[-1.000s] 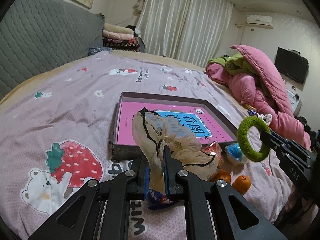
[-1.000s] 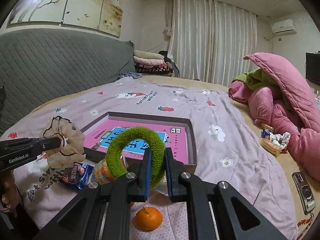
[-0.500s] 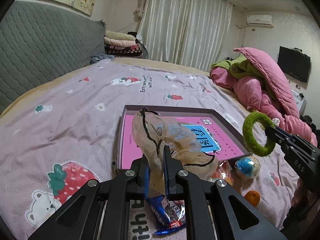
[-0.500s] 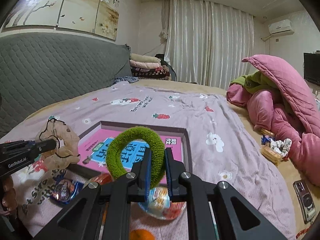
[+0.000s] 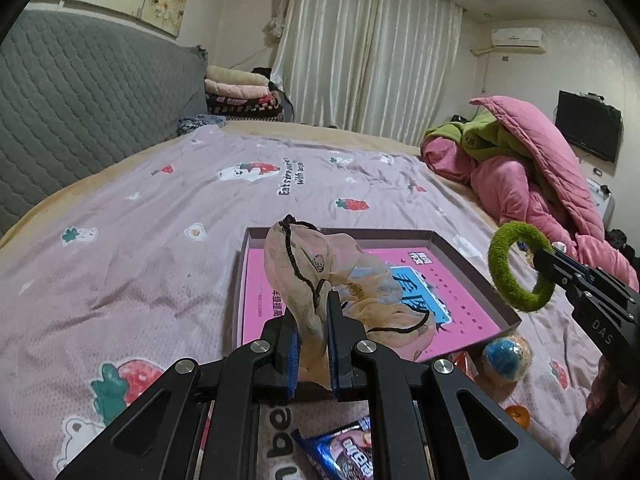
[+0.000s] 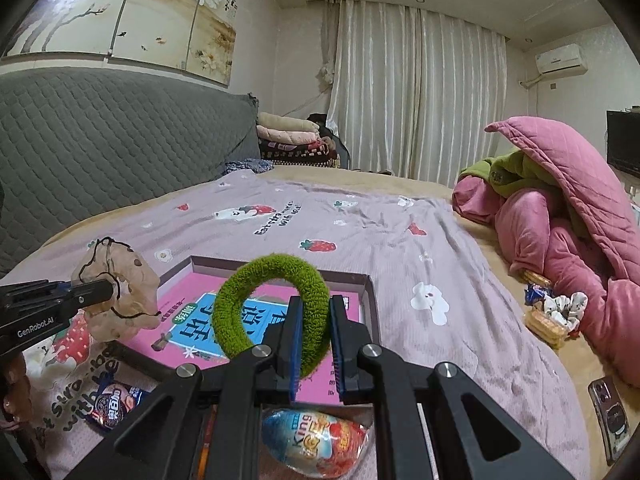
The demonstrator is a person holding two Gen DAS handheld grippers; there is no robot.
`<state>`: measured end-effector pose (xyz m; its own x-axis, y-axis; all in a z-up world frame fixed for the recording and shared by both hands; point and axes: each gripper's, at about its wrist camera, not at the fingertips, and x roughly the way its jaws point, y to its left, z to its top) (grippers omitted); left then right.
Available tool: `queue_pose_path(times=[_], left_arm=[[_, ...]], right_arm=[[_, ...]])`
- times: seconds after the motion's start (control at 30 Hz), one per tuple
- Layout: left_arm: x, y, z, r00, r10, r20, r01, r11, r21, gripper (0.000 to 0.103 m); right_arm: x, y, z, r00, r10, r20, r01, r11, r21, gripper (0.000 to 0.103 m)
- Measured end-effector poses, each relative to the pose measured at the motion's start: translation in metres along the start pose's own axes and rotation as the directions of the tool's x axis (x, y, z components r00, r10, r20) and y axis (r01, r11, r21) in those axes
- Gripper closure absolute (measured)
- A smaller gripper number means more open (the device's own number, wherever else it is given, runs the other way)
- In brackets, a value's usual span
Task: Organize objects
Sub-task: 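Lift the puff with left tool while right tool lifts the ring toward the tray, then carry the puff over the book with left tool while right tool carries the ring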
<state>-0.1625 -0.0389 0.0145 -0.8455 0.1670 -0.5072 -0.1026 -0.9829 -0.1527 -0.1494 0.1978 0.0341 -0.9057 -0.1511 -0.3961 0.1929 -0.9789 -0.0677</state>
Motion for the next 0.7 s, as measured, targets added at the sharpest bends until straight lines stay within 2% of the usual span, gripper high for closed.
queue_pose_path(times=[0.7], left_arm=[[0.037,0.003,0.025,1.000,0.028,0.009,-0.029,0.999,0.037,0.092]], right_arm=[[0.031,-0.003,0.018,1.000,-0.019,0.005,0.019,0.999,-0.037,0.090]])
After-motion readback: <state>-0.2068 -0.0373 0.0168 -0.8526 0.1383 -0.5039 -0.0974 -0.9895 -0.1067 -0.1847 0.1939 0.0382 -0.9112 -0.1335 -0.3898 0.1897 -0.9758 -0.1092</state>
